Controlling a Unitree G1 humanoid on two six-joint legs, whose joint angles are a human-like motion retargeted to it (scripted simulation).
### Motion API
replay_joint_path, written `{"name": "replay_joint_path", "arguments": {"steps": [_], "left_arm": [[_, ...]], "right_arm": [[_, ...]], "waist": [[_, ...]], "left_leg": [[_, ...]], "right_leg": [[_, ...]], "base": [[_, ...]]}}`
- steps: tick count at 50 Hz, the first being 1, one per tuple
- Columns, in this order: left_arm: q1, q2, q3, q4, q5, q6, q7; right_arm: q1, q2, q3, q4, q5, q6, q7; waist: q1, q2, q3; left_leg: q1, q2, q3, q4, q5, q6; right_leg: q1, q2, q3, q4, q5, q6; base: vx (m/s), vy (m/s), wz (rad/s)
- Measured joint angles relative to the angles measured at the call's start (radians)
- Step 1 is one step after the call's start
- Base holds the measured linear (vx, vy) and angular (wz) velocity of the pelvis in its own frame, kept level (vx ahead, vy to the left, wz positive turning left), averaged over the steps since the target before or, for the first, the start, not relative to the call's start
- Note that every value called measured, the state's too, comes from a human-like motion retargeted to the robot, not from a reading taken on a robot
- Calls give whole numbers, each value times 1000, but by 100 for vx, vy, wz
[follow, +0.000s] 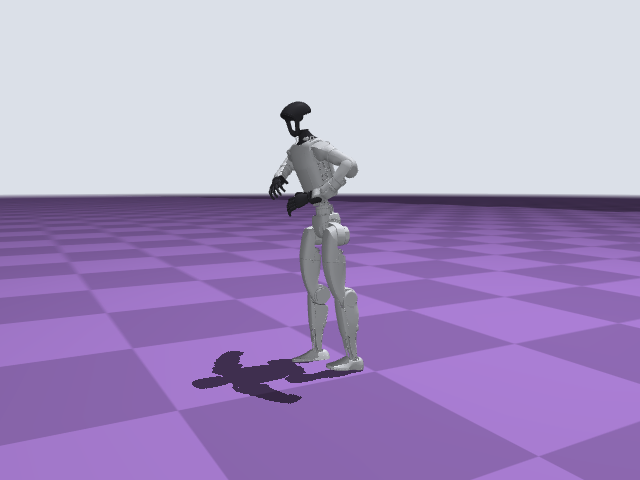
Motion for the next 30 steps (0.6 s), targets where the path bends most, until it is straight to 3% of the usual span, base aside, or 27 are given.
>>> {"name": "replay_joint_path", "arguments": {"steps": [8,13,17,22,26,30], "left_arm": [[44,-9,61,3,-13,26,-3],[55,0,83,-9,-10,35,11],[65,10,76,-7,28,45,21],[101,8,103,-4,52,67,46],[122,-5,141,-7,43,71,63],[129,-16,168,-13,26,56,74]], "right_arm": [[22,-7,-42,-7,31,11,17],[31,6,-56,-3,0,27,-9],[41,31,-30,14,-22,40,-41],[44,51,-26,25,-14,53,-55],[43,62,-40,35,-52,62,-60],[41,69,-36,44,-71,52,-62]], "waist": [[-5,2,-25],[22,-28,-15],[55,-100,-10],[74,-122,-15],[117,-101,0],[178,-40,34]], "left_leg": [[-3,2,-5,30,-24,21],[-31,-26,-12,118,20,100],[-191,-88,7,412,90,176],[-414,-94,80,671,69,198],[-428,-62,170,469,87,193],[-374,-20,186,150,189,131]], "right_leg": [[10,-3,5,9,-76,-19],[31,-32,22,26,-107,-22],[42,-113,36,47,-107,-35],[60,-147,17,72,-136,-53],[89,-123,20,79,-163,-50],[159,-53,39,78,-194,-53]], "base": [[10,-5,1],[12,-12,-3],[14,-13,9],[21,-6,24],[30,-2,-18],[39,2,-55]]}}
